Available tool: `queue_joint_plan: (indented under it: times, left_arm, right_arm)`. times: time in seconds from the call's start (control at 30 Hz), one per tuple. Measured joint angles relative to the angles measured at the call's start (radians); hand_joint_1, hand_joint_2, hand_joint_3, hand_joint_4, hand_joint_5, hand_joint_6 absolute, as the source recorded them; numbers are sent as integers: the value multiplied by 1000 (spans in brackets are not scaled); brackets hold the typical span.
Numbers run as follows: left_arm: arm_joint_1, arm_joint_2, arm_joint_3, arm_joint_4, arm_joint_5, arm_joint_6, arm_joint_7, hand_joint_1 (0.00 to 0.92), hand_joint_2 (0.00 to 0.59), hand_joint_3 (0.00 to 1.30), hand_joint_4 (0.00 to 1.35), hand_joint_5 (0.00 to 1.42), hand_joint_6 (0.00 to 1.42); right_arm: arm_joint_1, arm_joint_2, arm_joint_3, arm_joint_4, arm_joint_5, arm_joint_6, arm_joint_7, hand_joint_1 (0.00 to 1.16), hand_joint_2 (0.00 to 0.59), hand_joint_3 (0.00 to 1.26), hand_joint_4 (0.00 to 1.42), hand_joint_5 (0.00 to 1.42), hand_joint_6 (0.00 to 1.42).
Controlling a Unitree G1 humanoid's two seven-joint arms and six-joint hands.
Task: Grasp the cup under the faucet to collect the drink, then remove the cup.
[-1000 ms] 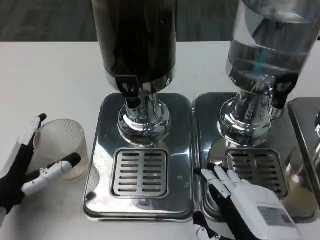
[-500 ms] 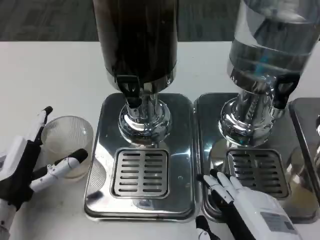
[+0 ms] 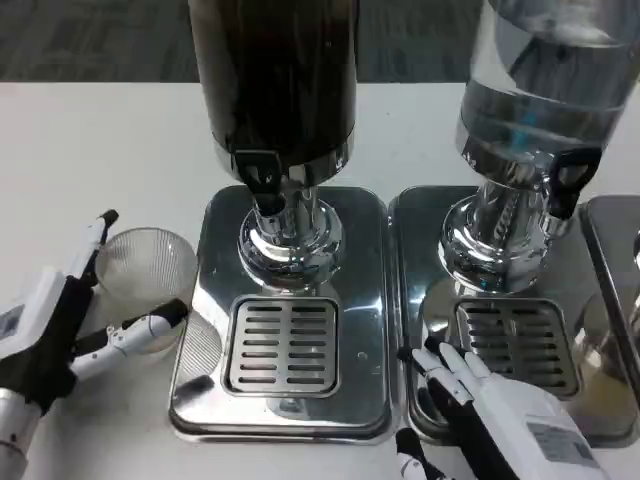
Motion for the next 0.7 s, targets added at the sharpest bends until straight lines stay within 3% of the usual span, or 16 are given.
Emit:
queue_joint_plan:
  times: [0.4,0.7]
  left_arm:
    - [-3,2,-4,0,5,11,2,192,80,0,37,255,365]
    - [-2,-2,-2,19,3,-21,48,229,107,268,277,544,750]
  right_arm:
    - [10,-4,0,-9,15,0,0,481,532,96,0,0,47]
    - [9,-4,-1,-9,18,0,0,472,538,97,0,0,47]
